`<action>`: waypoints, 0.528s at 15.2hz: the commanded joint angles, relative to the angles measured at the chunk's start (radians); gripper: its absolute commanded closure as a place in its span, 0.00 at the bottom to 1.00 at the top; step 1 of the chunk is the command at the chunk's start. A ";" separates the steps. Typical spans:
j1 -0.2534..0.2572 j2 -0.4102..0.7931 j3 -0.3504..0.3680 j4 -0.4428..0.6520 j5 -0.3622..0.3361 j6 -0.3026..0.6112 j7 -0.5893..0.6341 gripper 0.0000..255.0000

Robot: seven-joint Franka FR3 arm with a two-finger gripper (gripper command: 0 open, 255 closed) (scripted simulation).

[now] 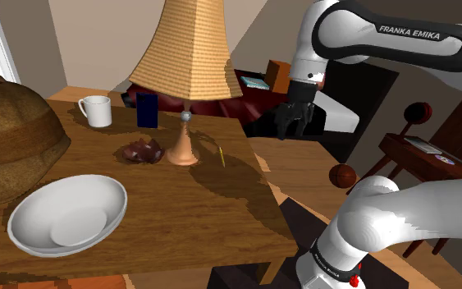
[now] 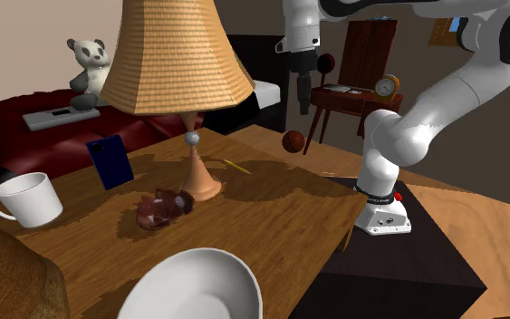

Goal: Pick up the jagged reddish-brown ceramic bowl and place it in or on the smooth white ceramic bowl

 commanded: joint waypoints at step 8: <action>0.020 0.121 0.135 -0.010 0.108 0.205 0.198 0.00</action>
